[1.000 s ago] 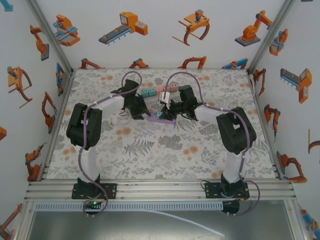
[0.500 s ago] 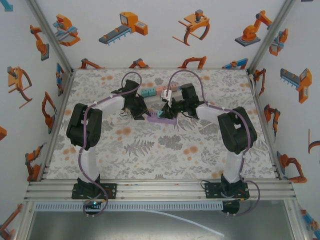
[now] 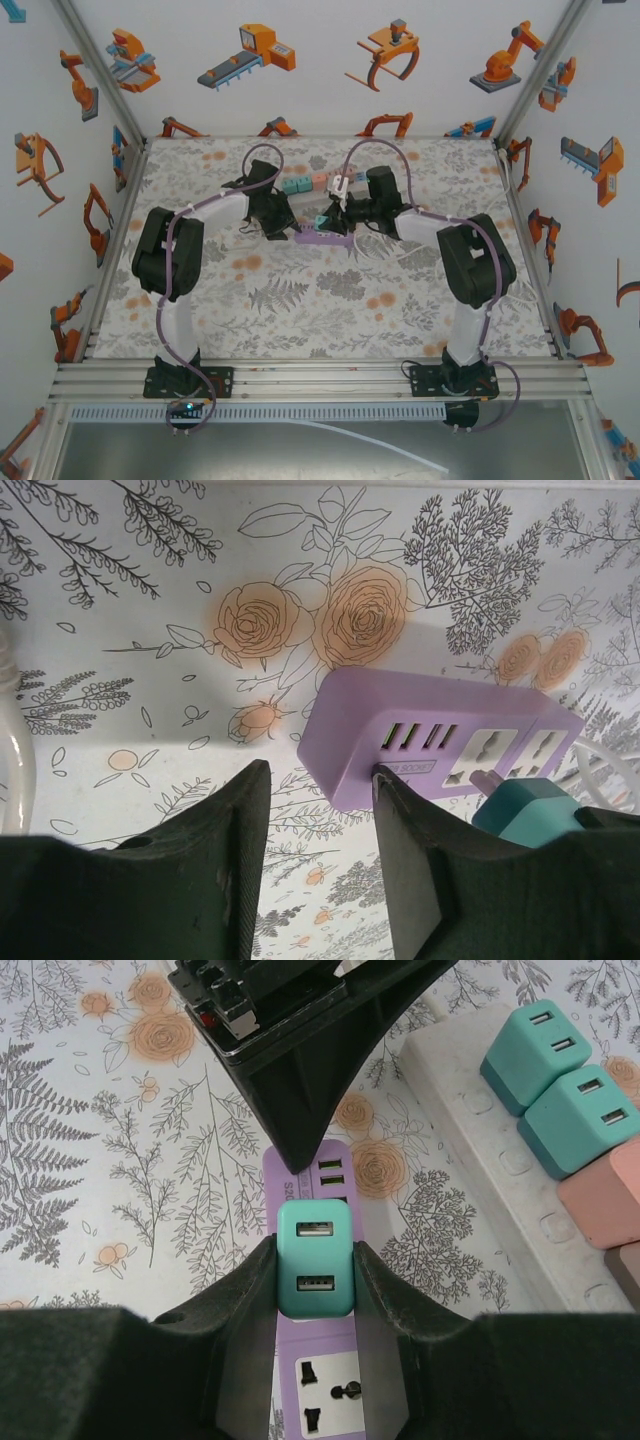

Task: Pull the plug off the socket

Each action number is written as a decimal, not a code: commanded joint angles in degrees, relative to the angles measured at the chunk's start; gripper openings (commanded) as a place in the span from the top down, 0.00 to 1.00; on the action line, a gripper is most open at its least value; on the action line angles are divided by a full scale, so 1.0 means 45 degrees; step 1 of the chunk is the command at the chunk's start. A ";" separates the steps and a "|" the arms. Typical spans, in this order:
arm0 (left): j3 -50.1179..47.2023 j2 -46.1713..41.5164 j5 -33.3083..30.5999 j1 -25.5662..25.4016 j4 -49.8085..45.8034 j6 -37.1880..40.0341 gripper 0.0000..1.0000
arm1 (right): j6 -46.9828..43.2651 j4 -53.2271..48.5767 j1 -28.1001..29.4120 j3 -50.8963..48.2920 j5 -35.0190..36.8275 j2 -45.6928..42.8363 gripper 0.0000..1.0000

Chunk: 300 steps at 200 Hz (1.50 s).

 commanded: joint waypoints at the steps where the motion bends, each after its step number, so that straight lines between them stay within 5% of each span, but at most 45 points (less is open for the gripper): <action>1: -0.0488 -0.0014 -0.0989 -0.0002 -0.1220 0.0480 0.47 | 0.0991 0.1564 -0.0085 -0.0429 0.0221 -0.0861 0.88; 88: -0.0503 -0.2879 -0.0386 -0.0192 0.0375 0.1639 0.15 | 0.6002 0.4254 -0.0393 -0.1814 0.3327 -0.3950 0.88; 140: -0.1423 -0.4895 0.2313 -0.0290 0.3325 0.2690 0.00 | 0.9064 0.4289 -0.1019 -0.2078 0.5659 -0.5458 0.91; 220: -0.1863 -0.7155 0.3757 -0.0812 0.4176 0.3937 0.03 | 1.7520 0.4375 -0.4128 -0.3760 0.8440 -0.5905 0.94; 300: -0.2341 -0.9310 0.3067 -0.0950 0.3443 0.4347 0.03 | 1.9335 0.4361 -0.4968 -0.5311 0.9528 -0.4707 0.92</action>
